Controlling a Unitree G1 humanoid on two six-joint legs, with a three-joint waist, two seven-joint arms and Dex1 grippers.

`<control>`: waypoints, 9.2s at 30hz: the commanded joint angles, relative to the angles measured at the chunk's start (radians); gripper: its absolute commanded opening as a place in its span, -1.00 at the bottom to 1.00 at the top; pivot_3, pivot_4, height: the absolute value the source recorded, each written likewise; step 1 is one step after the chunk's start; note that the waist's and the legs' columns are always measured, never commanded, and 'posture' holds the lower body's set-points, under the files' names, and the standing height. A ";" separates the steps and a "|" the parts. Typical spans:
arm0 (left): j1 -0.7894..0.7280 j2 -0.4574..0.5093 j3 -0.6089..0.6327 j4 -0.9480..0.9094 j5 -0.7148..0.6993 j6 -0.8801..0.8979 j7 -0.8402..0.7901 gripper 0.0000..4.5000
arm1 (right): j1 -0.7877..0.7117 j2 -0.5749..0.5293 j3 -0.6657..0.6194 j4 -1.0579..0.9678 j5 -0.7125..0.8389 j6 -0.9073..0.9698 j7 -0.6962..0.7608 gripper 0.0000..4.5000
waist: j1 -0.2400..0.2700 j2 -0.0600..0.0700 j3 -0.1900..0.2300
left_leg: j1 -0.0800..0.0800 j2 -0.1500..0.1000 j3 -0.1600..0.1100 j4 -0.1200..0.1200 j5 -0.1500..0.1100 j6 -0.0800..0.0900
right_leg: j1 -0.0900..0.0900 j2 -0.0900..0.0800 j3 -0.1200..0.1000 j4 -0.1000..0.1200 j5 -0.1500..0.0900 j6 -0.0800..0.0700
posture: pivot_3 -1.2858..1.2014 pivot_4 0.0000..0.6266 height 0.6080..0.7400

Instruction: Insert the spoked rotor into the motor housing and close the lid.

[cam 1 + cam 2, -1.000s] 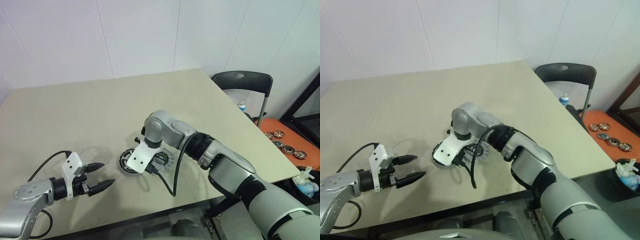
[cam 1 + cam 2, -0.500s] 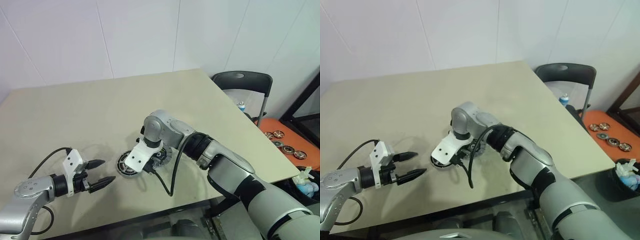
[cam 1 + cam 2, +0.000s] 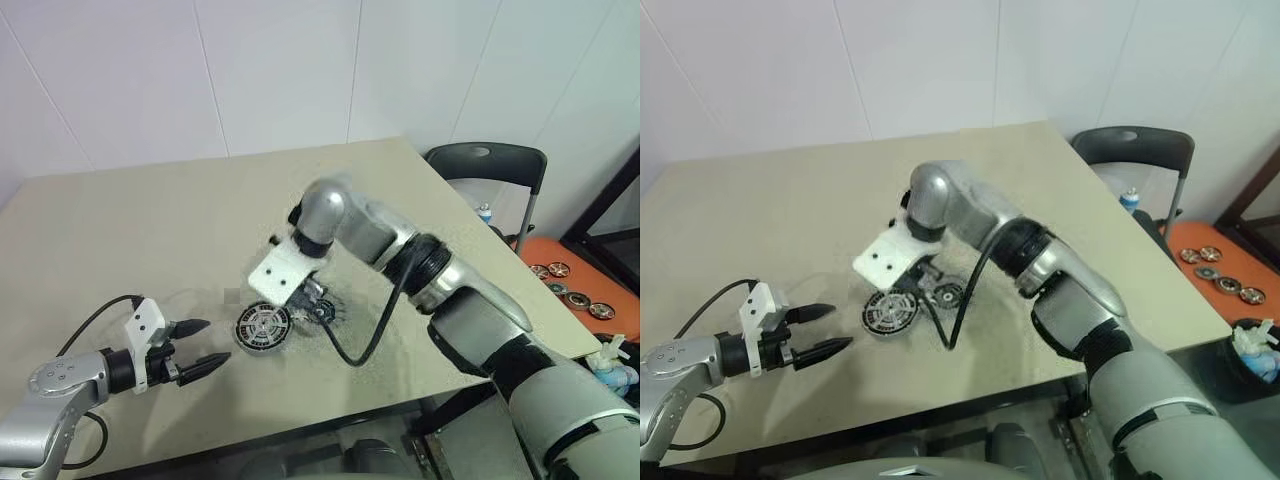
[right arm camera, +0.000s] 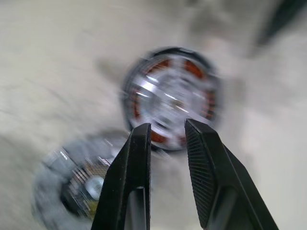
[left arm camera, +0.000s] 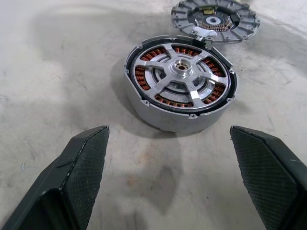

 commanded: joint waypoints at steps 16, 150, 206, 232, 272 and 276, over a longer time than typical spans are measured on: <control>-0.075 0.070 0.030 0.015 -0.020 0.006 -0.040 0.91 | 0.496 -0.209 -0.547 -0.124 0.278 0.412 -0.567 -0.48 | 0.004 -0.004 -0.003 | -0.001 0.000 0.001 0.000 -0.001 0.002 | 0.000 0.000 0.002 -0.002 0.000 0.000 | 0.03 -1.00 1.00; -0.071 0.034 0.030 -0.003 -0.017 0.015 0.014 0.91 | 0.312 0.104 -0.138 0.094 0.326 0.526 -0.322 -0.99 | -0.006 -0.004 -0.003 | 0.000 0.000 0.004 0.003 -0.002 0.004 | 0.001 -0.001 0.001 -0.001 0.001 0.001 | 0.03 -1.00 1.00; -0.010 0.031 0.073 -0.067 -0.032 0.046 0.024 0.91 | 0.441 0.119 -0.230 0.126 0.318 0.158 -0.209 0.49 | -0.001 -0.003 -0.002 | 0.000 0.001 0.005 0.001 -0.002 0.003 | 0.000 0.000 0.001 -0.001 0.001 0.001 | 0.03 -1.00 1.00; -0.012 0.033 0.069 -0.067 -0.037 0.047 0.033 0.91 | 0.409 0.190 -0.271 0.289 0.265 0.024 -0.348 0.49 | -0.005 -0.003 -0.002 | 0.001 0.001 0.005 0.002 -0.002 0.003 | 0.001 0.000 0.001 0.000 0.001 0.001 | 0.03 -1.00 1.00; -0.032 0.036 0.059 -0.053 -0.031 0.047 0.023 0.91 | 0.412 0.137 -0.278 0.272 0.272 0.108 -0.248 0.46 | -0.001 -0.004 -0.002 | 0.003 0.001 0.005 0.003 -0.001 0.002 | 0.003 0.000 0.001 0.000 0.002 -0.001 | 0.03 -1.00 1.00; -0.036 0.034 0.055 -0.051 -0.030 0.046 0.025 0.91 | 0.402 0.119 -0.286 0.257 0.296 0.157 -0.185 0.46 | -0.001 -0.004 -0.002 | 0.002 0.001 0.004 0.002 -0.001 0.002 | 0.002 0.000 0.001 0.000 0.002 -0.001 | 0.03 -1.00 1.00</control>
